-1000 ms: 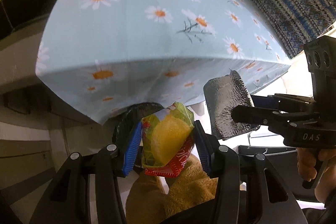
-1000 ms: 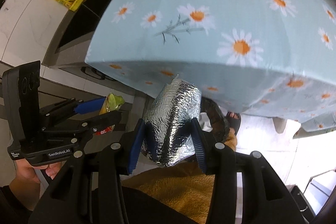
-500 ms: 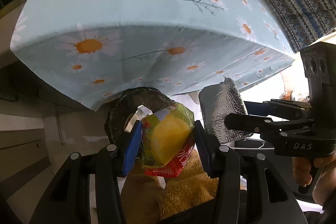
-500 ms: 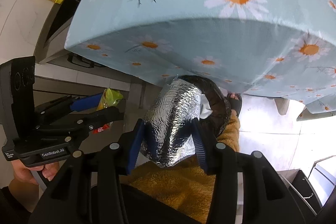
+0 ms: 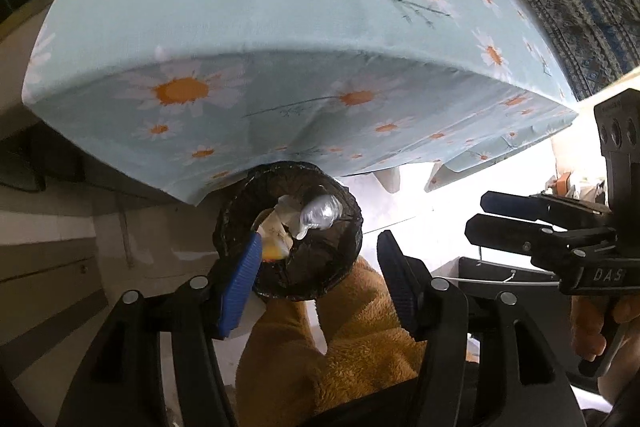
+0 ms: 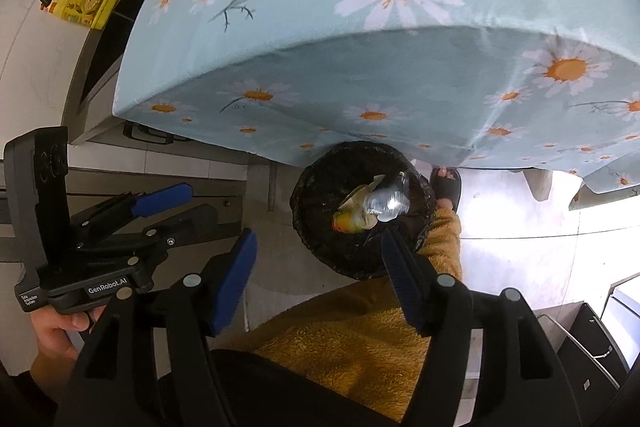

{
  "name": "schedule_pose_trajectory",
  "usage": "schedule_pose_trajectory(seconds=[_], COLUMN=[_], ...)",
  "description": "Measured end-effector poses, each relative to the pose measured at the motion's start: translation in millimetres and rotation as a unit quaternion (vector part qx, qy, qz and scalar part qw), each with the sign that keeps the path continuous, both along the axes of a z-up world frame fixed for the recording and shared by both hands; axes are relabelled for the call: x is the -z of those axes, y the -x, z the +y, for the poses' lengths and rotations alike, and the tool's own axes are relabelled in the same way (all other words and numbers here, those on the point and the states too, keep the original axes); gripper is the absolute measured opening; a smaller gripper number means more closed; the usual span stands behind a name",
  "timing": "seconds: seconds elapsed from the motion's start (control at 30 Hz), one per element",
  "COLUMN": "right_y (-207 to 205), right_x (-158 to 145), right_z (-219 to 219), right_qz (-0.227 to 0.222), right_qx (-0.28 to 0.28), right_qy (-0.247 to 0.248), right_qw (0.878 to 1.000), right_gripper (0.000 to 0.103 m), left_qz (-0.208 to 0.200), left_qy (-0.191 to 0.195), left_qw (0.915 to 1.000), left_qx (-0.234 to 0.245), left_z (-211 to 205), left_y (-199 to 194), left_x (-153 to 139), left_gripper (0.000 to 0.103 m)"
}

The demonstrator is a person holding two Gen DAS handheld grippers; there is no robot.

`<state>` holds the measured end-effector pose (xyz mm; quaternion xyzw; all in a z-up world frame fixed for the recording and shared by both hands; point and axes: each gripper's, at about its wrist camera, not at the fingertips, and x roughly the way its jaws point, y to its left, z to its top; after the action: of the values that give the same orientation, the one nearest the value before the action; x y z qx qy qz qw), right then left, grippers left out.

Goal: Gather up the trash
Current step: 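Open both tools to drop the wrapper and foil roll into the bin, then raise both open tools back up toward the table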

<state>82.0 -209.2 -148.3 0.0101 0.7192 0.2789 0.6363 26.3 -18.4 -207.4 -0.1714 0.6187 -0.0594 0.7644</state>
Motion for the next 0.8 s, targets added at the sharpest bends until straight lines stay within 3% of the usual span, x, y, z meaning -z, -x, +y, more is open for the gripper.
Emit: schedule_pose_trajectory(seconds=[0.43,0.8], right_y=[-7.2,-31.5], right_x=[-42.1,-88.8], right_z=[-11.8,-27.9], right_qz=[-0.045,-0.109], right_qx=[0.022,0.050], right_qy=[-0.017,-0.028], right_qw=[0.999,0.992], right_gripper=[0.065,0.067], left_qz=[-0.049,-0.099], left_qy=[-0.019,-0.034], left_qw=[0.9985,0.9942], left_qx=[0.013,0.024], left_z=[-0.7,0.8], left_y=[-2.6,-11.3], left_x=[-47.2,-95.5], left_gripper=[0.058,0.058])
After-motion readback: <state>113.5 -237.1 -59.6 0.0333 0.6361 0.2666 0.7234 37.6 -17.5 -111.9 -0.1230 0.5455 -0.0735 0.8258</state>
